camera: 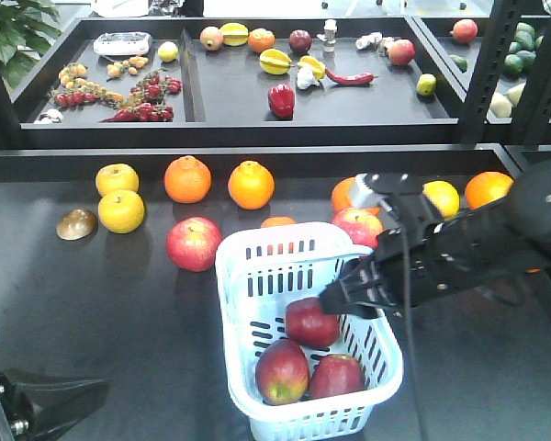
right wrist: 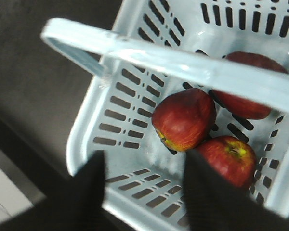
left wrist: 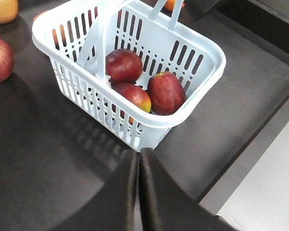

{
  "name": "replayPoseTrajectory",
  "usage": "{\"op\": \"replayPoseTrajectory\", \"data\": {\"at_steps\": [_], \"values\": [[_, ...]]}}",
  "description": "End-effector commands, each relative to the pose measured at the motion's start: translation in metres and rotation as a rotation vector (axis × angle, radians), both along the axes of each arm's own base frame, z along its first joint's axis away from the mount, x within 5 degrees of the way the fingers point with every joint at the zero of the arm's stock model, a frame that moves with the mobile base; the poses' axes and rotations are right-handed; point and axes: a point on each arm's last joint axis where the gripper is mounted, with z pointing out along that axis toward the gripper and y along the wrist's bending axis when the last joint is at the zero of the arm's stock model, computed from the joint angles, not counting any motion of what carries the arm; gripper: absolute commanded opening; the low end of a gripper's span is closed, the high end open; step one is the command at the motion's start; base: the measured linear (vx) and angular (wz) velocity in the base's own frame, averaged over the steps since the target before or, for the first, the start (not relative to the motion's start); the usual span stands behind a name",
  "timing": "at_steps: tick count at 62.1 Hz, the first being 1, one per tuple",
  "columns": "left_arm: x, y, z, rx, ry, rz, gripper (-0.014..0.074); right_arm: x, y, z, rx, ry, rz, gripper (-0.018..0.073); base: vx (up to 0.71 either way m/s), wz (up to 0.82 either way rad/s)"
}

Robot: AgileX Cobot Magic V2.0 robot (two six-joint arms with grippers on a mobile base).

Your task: Pick three apples into basket with both arms

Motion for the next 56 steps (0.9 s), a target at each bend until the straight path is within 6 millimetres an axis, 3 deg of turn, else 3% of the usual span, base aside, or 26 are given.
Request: {"op": "replayPoseTrajectory", "data": {"at_steps": [1, 2, 10, 19, 25, 36, 45, 56], "values": [[0.004, -0.001, 0.01, -0.05, -0.032, 0.031, -0.0006, -0.014, -0.005, 0.034, 0.005, -0.11, 0.037, 0.0015, 0.0, 0.0], [0.004, -0.001, 0.01, -0.048, -0.033, 0.03, -0.0006, -0.016, -0.007, 0.036, -0.003, -0.118, 0.045, -0.0018, 0.0, 0.0], [0.003, -0.001, 0.005, -0.038, -0.02, 0.026, -0.0006, -0.041, -0.017, 0.06, -0.053, -0.181, 0.107, -0.0011, 0.0, 0.0], [0.001, 0.002, -0.019, -0.056, 0.038, 0.082, -0.0006, -0.086, -0.032, 0.084, -0.046, -0.295, 0.142, -0.0009, 0.0, 0.0], [-0.001, 0.006, -0.037, -0.12, 0.092, 0.166, -0.0006, -0.116, -0.044, 0.073, -0.051, -0.387, 0.12, -0.0009, 0.0, 0.0], [-0.005, 0.004, -0.043, -0.171, 0.163, 0.175, -0.0006, -0.149, -0.063, 0.041, -0.086, -0.514, 0.042, -0.0009, 0.0, 0.0], [-0.005, 0.004, -0.043, -0.17, 0.169, 0.17, -0.0006, -0.167, -0.073, 0.017, -0.136, -0.546, 0.037, -0.0009, 0.0, 0.0], [-0.003, 0.0, -0.034, -0.303, 0.216, 0.217, -0.0006, -0.179, -0.075, 0.008, -0.128, -0.525, 0.056, -0.0009, 0.0, 0.0]]}}
